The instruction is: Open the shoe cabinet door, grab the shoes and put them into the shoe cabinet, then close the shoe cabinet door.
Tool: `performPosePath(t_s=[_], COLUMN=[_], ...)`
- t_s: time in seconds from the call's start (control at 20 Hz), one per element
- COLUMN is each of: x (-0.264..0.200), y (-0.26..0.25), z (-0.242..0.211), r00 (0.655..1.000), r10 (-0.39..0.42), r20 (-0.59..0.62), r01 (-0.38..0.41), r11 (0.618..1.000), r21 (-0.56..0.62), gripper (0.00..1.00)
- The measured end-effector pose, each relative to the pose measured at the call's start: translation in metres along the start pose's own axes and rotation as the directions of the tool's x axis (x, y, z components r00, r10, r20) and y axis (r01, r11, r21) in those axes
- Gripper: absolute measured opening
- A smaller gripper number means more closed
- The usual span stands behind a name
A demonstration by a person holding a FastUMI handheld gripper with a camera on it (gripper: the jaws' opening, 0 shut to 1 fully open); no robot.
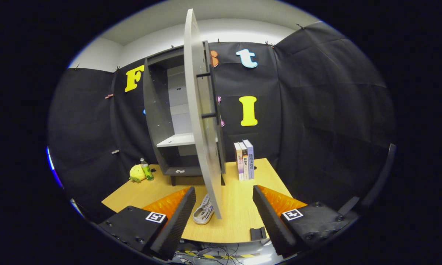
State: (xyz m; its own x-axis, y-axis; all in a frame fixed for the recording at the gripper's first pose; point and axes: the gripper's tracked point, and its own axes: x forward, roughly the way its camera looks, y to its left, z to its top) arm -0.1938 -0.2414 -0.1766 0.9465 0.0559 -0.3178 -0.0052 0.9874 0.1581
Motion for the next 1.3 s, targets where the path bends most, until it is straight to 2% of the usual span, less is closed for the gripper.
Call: performPosePath(t_s=[0.35, 0.55, 0.85, 1.0, 1.3], x=[0.02, 0.049, 0.123, 0.164, 0.212], y=[0.089, 0.128, 0.158, 0.15, 0.13], z=[-0.06, -0.093, -0.142, -0.166, -0.237], r00=[0.981, 0.964, 0.929, 0.915, 0.842], r10=[0.126, 0.142, 0.041, -0.042, -0.125], r20=[-0.148, -0.224, -0.368, -0.401, -0.525], r01=[-0.131, -0.159, -0.084, -0.017, 0.06], r11=[0.991, 0.986, 0.991, 0.99, 0.989], r21=[-0.024, -0.059, -0.1, -0.143, -0.138], gripper=[0.99, 0.98, 0.99, 0.99, 1.0])
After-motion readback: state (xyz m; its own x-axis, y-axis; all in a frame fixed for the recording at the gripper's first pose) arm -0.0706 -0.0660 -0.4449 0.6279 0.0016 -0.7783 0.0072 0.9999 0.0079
